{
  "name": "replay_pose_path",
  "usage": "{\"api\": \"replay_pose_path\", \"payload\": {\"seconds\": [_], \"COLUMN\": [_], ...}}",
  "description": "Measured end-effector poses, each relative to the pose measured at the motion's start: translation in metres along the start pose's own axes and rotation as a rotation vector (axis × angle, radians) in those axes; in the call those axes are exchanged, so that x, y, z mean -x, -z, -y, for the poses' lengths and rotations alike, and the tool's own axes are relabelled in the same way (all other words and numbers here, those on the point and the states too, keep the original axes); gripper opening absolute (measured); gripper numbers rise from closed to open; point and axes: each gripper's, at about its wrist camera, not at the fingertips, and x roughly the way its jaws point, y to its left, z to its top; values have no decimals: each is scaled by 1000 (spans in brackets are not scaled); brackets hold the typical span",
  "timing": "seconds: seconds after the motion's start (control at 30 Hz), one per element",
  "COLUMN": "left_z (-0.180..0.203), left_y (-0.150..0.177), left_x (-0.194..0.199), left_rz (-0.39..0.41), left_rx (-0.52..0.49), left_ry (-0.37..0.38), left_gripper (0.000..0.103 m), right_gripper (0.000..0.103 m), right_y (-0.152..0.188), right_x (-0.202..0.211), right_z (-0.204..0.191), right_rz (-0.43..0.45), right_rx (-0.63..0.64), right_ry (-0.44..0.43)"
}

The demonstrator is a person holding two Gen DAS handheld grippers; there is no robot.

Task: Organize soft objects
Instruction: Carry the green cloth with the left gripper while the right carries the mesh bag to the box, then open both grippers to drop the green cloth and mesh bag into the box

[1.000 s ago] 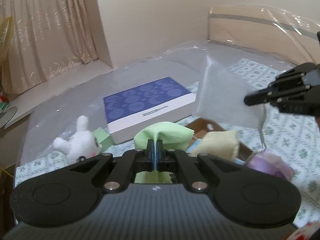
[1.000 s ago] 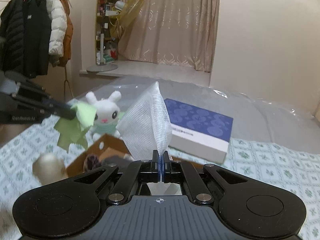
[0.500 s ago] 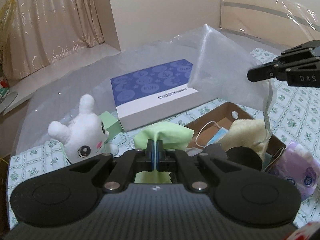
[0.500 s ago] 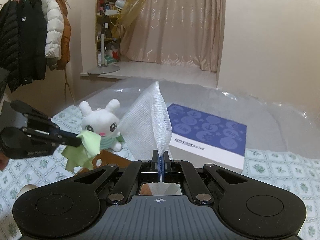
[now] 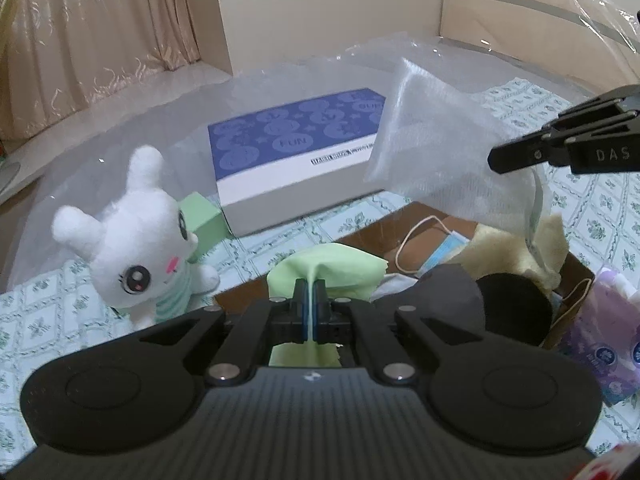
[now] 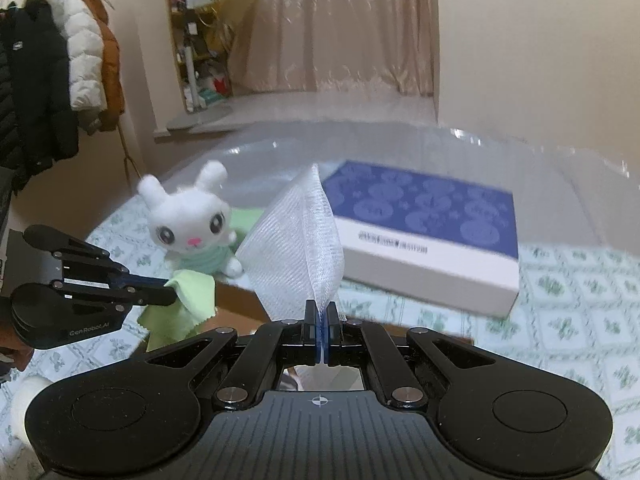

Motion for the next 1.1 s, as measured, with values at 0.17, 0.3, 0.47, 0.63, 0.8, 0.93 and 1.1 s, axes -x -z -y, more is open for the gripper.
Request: {"api": "replay_pose_path", "payload": {"seconds": [0.17,0.3,0.47,0.63,0.8,0.93,1.1], "left_z": [1,-1,-10,-20,-24,-27,-11], "left_y": [10,17,18,14,12,18,34], "left_x": [-27,-40,-33,-15,16,58,121], "left_rz": [-46,-58,-36,7,50,104,150], "left_rx": [3,26,62,103,139,222,265], "left_ry": [16,13,5,-6,-28,-51,-115], "left_gripper": [5,38,58,68,73,82,100], "right_gripper": [1,2,84,84,84,84,84], "right_y": [16,29,37,31,26,30,45], "right_x": [-23,-44,-43,-26,0,31,77], "right_z": [8,13,18,23,21,14,-6], "right_rz": [-73,-165,-144,-87,-39,-13,-6], "right_rx": [-44,-43,-68,-90,-95,-108,-133], "right_ry": [24,24,3,-2,31,38,55]}}
